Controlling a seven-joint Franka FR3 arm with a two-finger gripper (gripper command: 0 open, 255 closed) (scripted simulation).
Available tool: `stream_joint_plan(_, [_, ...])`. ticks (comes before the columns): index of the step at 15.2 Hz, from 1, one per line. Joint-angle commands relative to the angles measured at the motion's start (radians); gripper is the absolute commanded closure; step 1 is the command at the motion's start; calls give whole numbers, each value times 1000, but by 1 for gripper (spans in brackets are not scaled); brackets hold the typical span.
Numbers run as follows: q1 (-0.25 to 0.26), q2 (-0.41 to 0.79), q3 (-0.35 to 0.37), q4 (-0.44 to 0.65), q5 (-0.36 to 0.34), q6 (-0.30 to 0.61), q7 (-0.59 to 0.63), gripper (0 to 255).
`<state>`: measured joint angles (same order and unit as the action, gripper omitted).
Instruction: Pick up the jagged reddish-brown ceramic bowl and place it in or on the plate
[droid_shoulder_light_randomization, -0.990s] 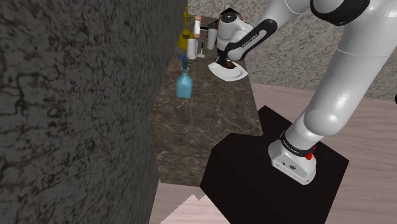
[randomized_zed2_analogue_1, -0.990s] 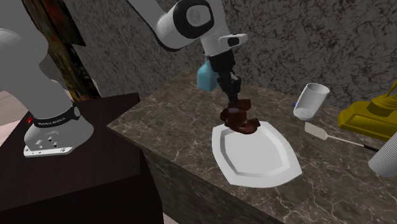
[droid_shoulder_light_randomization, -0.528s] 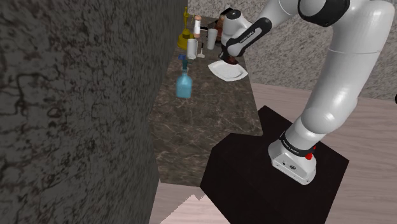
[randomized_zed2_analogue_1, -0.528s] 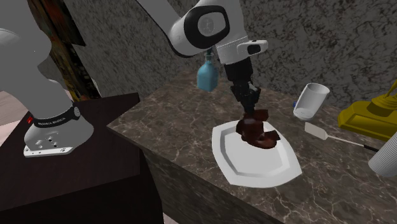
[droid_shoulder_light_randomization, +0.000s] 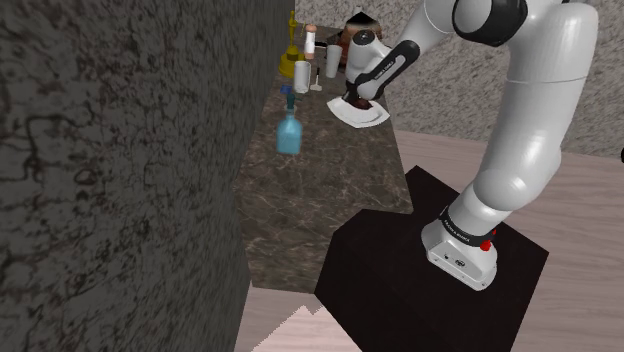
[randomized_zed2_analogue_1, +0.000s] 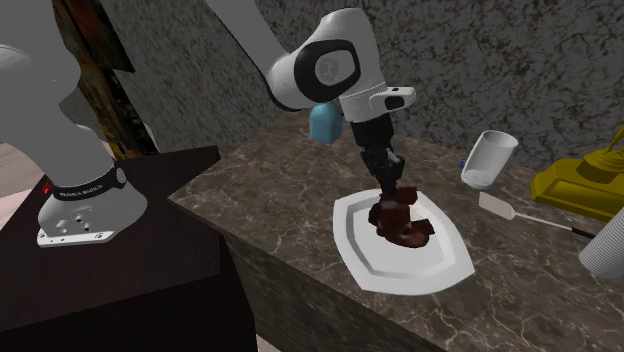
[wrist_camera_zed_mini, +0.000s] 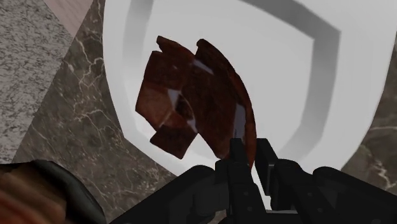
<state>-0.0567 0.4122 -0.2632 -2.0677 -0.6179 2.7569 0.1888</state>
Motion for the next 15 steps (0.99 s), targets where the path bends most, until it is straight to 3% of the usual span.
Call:
stream_joint_plan(1, [4,22,-7,2,-11,20,17,255])
stream_joint_plan(5, [15,79,-24,11,-34,65,56,255])
stream_joint_plan(13, [15,79,-25,11,-33,65,56,255])
stream_joint_plan(14, [15,79,-25,11,-33,65,56,0])
stream_joint_plan(15, [15,79,-25,11,-33,65,56,0])
